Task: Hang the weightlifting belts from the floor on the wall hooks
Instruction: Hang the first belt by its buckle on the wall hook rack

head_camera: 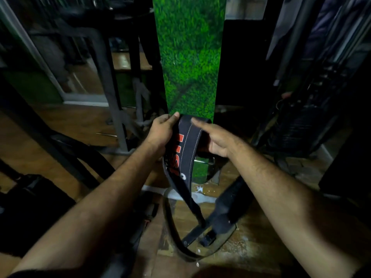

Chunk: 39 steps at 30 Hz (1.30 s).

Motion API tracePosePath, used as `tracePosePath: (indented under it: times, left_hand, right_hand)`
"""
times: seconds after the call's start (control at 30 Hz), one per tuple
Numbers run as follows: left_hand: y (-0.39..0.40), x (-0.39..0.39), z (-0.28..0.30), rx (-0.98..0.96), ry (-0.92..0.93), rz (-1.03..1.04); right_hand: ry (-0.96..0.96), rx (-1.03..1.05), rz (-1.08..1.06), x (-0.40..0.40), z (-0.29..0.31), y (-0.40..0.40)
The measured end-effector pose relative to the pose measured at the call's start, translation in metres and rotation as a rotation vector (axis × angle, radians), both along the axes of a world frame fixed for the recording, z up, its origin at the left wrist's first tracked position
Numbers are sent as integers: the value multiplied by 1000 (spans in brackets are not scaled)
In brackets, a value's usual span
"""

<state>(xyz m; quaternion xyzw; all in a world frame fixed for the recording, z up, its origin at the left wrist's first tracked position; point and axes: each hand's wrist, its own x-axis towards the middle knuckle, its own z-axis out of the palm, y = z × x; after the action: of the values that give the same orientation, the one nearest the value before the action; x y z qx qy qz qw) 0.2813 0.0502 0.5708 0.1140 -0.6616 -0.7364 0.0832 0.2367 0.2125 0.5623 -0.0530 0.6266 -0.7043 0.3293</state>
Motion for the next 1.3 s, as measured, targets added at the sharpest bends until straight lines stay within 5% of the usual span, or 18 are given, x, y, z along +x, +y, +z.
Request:
tracePosePath:
  times: [0.2, 0.47, 0.63, 0.8, 1.1, 1.3]
  left_hand:
    - [2, 13, 33, -33, 177, -126]
    - [-47, 0, 82, 49, 107, -69]
    - [-50, -11, 79, -40, 293, -32]
    - [-51, -17, 68, -115, 418, -137]
    - [-66, -54, 75, -54, 158, 7]
    - [-28, -80, 85, -183, 307, 79]
  right_hand:
    - [-52, -101, -223, -3, 56, -5]
    - [410, -61, -234, 5, 88, -53]
    - [30, -1, -297, -7, 100, -62]
    - [-136, -44, -351, -10, 87, -72]
    - [95, -309, -504, -46, 95, -81]
    - [166, -293, -351, -78, 117, -36]
